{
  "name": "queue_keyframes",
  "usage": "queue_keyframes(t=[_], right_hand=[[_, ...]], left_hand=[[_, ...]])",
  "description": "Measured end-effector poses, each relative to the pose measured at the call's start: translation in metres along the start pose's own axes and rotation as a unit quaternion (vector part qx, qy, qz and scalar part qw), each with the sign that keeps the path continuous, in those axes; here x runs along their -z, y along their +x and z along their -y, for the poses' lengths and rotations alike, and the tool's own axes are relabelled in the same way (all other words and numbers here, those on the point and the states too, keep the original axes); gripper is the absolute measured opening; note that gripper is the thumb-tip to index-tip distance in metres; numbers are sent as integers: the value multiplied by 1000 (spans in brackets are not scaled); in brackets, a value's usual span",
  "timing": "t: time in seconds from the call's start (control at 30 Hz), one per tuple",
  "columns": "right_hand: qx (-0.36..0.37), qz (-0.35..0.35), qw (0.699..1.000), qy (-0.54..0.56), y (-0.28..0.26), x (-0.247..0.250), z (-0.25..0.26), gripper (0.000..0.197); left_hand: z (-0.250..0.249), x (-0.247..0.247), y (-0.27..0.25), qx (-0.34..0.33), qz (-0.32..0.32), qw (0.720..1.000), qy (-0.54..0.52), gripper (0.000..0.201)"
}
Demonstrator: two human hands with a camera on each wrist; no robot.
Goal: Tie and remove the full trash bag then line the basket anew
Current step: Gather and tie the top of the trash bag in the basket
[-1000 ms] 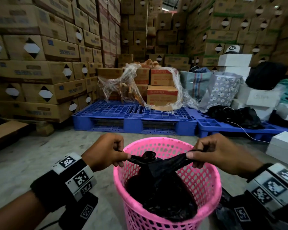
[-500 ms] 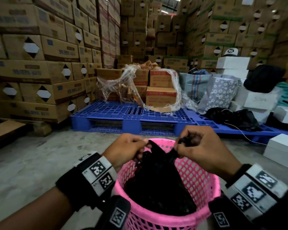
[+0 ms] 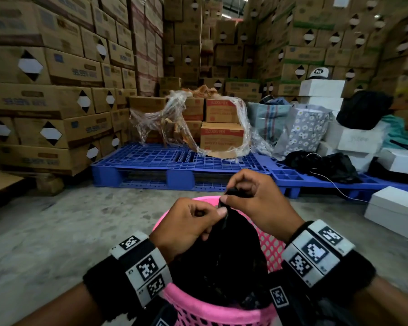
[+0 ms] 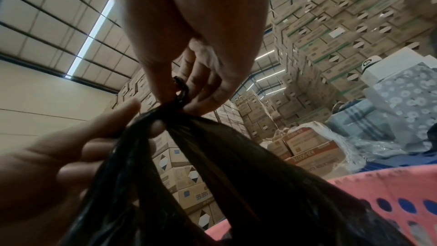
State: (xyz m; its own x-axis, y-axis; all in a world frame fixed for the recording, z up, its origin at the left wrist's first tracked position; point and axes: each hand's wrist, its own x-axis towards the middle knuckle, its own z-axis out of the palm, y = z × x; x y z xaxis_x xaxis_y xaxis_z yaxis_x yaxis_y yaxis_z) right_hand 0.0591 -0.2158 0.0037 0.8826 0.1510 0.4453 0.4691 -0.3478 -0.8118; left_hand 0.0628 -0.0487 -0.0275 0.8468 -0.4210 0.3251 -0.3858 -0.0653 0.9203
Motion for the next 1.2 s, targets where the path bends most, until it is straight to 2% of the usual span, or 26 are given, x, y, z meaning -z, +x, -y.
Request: queue_keyframes(t=[0.07, 0.17, 0.2, 0.27, 0.33, 0.43, 0.53, 0.63, 0.7, 0.73, 0.77, 0.83, 0.87, 0.93, 1.0, 1.07, 1.2], right_hand=[[-37, 21, 999, 7, 1, -2, 1, 15], [-165, 112, 976, 86, 0, 3, -2, 28], [-170, 144, 971, 83, -3, 3, -3, 27], [-77, 185, 978, -64, -8, 3, -9, 5], [8, 173, 958, -231, -11, 1, -20, 10], [100, 113, 932, -329, -13, 0, -19, 8], [142, 151, 925, -318, -13, 3, -21, 8], [101, 169, 952, -236, -13, 2, -26, 9], [70, 182, 964, -182, -13, -1, -29, 8], [57, 191, 966, -164, -12, -1, -30, 8], [43, 201, 967, -150, -10, 0, -31, 6], [23, 221, 966, -131, -8, 2, -29, 4], [25, 223, 965, -133, -7, 3, -28, 5], [49, 192, 966, -163, -8, 4, -29, 6], [65, 110, 972, -199, -13, 5, -29, 9], [59, 31, 978, -198, -21, 4, -25, 14], [27, 44, 983, -179, -33, -8, -19, 23]], left_hand=[[0, 1, 1, -12, -4, 1000, 27, 27], [0, 10, 4, -8, -15, 999, 41, 31], [2, 14, 4, -3, -16, 998, 55, 32], [6, 16, 3, 17, -12, 995, 96, 33], [11, 15, 2, 45, -5, 993, 111, 37], [10, 16, 2, 105, 18, 991, 84, 44], [5, 19, 3, 101, 56, 987, 113, 38], [3, 17, 1, 42, 23, 979, 197, 23], [4, 16, -1, -1, -7, 971, 238, 6], [4, 16, -2, -20, -7, 966, 257, 5], [5, 16, -3, -41, 5, 957, 288, 12], [3, 16, -4, -79, 48, 926, 367, 14], [3, 16, -3, -84, 67, 920, 376, 14], [1, 16, -1, -36, 92, 950, 298, 17], [-2, 18, 1, 19, 98, 974, 202, 20], [-3, 19, 2, 52, 88, 983, 152, 23], [-1, 18, 2, 98, 80, 989, 77, 21]])
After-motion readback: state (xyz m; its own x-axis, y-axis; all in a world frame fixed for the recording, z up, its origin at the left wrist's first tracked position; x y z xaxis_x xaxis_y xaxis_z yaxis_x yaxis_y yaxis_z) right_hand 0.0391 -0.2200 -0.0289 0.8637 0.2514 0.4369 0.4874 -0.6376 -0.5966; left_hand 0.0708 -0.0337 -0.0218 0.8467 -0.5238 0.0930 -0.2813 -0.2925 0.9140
